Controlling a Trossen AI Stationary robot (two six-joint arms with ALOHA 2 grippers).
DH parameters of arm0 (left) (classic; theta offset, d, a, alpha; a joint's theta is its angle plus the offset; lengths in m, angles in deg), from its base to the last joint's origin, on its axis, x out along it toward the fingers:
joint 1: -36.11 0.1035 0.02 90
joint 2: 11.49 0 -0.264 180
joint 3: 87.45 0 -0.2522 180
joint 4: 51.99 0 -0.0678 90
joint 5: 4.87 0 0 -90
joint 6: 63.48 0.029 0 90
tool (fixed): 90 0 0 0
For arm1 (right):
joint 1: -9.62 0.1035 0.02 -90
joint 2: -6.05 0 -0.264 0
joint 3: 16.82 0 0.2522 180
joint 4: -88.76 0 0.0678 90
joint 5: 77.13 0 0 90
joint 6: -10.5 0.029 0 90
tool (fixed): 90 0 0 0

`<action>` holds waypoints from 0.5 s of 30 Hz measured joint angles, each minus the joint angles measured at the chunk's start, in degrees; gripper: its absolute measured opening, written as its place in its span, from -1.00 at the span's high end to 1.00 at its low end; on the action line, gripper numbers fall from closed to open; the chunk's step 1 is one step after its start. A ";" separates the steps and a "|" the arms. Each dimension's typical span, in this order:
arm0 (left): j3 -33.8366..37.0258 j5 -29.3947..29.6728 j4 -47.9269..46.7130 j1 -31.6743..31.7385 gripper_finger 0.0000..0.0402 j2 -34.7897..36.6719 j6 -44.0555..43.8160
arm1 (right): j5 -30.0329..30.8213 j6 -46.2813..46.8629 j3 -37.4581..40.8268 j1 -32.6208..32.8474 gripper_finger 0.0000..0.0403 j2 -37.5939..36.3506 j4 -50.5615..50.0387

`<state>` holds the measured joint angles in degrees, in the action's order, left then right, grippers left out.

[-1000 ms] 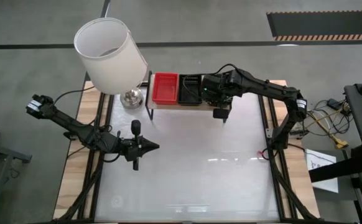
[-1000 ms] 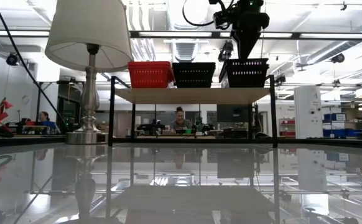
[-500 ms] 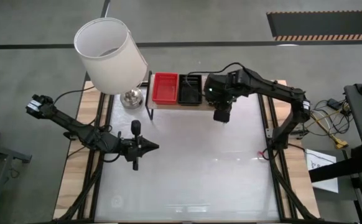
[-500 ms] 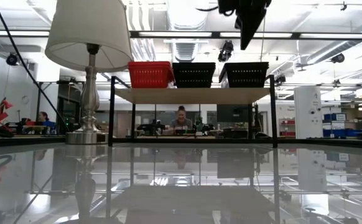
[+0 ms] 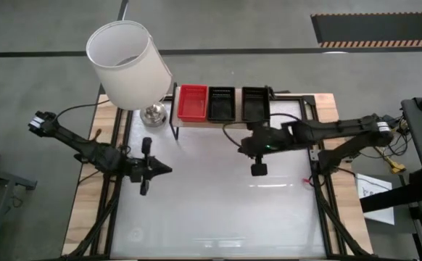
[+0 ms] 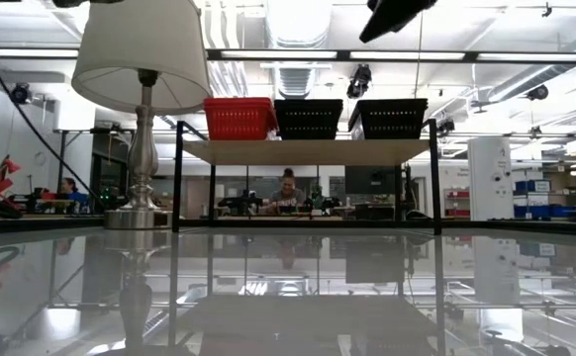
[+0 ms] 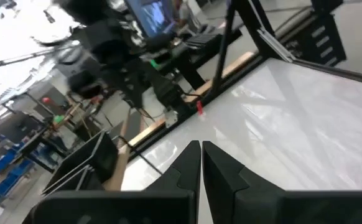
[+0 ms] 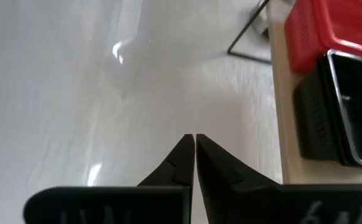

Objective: Stack baskets on shelf by color
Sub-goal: Return to Home Position

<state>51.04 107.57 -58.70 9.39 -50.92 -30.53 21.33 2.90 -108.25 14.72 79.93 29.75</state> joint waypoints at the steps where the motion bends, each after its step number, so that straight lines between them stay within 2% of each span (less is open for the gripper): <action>1: 0.76 0.02 -0.04 0.08 1.00 1.53 0.09 | 0.50 -0.20 2.65 0.28 0.96 -1.50 2.86; 11: 8.32 0.07 0.30 0.13 1.00 15.09 4.38 | 0.67 -3.54 27.10 -1.05 0.96 -16.66 31.11; 15: 10.26 0.09 -0.02 0.13 1.00 19.85 5.37 | 0.69 -3.30 34.79 -2.14 0.96 -21.69 38.16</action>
<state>61.30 107.65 -58.72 9.52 -31.07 -25.16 22.01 -0.40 -73.46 12.59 58.24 67.92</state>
